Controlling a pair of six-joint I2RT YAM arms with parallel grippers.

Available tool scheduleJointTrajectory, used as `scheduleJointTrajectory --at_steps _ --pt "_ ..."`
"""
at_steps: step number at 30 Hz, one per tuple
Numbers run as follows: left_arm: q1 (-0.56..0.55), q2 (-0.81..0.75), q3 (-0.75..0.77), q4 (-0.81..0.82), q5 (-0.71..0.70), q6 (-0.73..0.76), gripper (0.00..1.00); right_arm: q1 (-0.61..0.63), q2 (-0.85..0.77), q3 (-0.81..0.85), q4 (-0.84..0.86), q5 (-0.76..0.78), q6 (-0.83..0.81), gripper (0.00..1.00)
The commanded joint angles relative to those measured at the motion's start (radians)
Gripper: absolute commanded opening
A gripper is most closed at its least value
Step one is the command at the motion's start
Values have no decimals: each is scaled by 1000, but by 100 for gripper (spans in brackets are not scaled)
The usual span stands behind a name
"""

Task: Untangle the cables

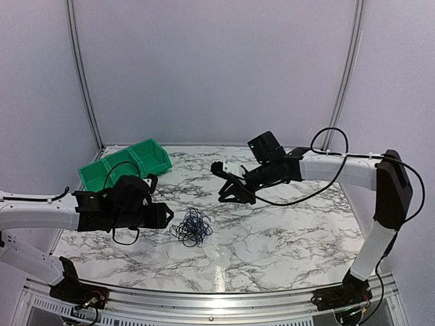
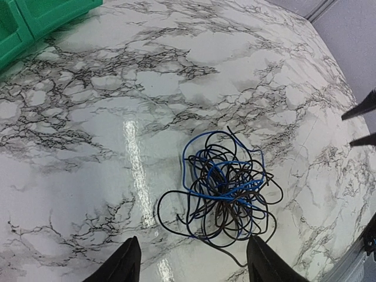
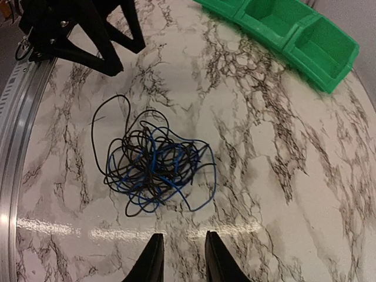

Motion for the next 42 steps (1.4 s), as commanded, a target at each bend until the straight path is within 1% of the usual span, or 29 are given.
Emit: scheduleJointTrajectory --at_steps 1,4,6,7,10,13,16,21,26,31,33,36,42 --pt "35 -69 -76 34 -11 -89 68 117 61 80 -97 59 -26 25" --pt "73 -86 -126 62 37 -105 75 177 110 140 -100 156 -4 24" --pt "79 -88 -142 68 31 -107 77 181 156 204 -113 164 49 20" --pt "81 -89 -149 76 29 -110 77 180 177 235 -119 171 72 19" --pt "83 -95 -180 122 37 -121 77 181 245 313 -123 202 137 24" --pt "84 -102 -199 181 39 -138 78 181 328 385 -154 206 172 27" --pt "84 -111 -210 193 33 -147 78 181 392 446 -183 198 205 27" --pt "84 -131 -220 198 19 -153 78 177 470 515 -197 233 257 27" --pt "85 -135 -231 203 22 -159 79 171 494 532 -191 265 296 26" --pt "85 -112 -242 235 34 -166 78 167 505 532 -196 263 312 22" --pt "85 -102 -240 247 40 -166 78 167 499 533 -195 265 317 23" --pt "85 -87 -232 258 46 -164 78 167 476 540 -190 281 317 29" --pt "84 -77 -234 297 77 -143 78 163 458 555 -194 324 325 30"
